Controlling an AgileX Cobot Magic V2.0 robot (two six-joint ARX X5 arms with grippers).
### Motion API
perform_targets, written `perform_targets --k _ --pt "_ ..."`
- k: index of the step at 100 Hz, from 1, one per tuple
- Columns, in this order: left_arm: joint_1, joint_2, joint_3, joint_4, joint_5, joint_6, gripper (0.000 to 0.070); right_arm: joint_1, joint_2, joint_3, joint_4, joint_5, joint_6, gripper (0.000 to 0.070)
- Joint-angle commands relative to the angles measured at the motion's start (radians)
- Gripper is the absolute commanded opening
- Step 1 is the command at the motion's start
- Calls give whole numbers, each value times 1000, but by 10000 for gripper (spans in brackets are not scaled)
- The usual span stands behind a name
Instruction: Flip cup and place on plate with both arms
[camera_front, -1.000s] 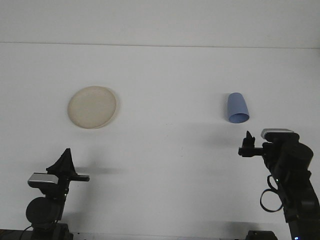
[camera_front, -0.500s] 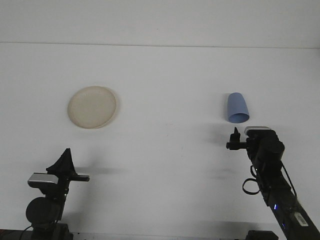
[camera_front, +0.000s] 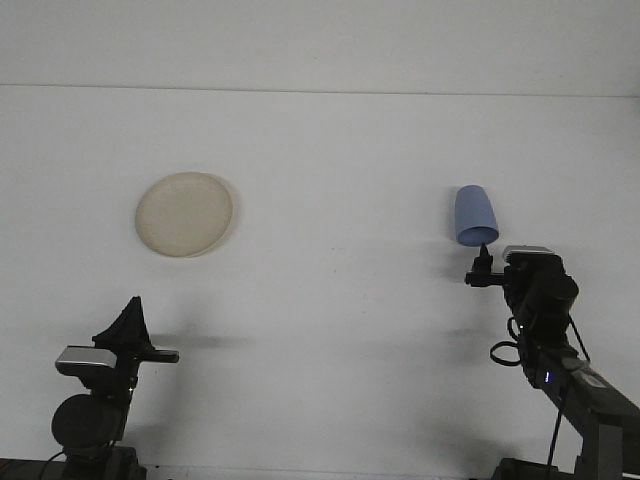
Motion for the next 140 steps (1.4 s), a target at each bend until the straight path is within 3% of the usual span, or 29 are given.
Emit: perform_targets --k 1,12,81,86,97,106,140 --pt "0 -2 -19 15 2 -1 11 -10 44 14 29 -10 -8 551" --pt "0 -2 -19 15 2 -1 11 -22 95 32 76 -51 -11 551" --pt "0 -2 -19 14 2 -1 11 -22 390 292 114 -134 -55 545" --pt "0 -2 -19 15 2 -1 11 -22 392 298 114 -134 -60 490" --pt "0 -2 -19 14 2 -1 10 -22 392 298 115 -156 -79 202" --pt "0 -2 -19 14 2 -1 10 -22 392 298 112 -194 -84 17" --pt "0 -2 -19 15 2 -1 11 8 288 298 17 -201 -72 0"
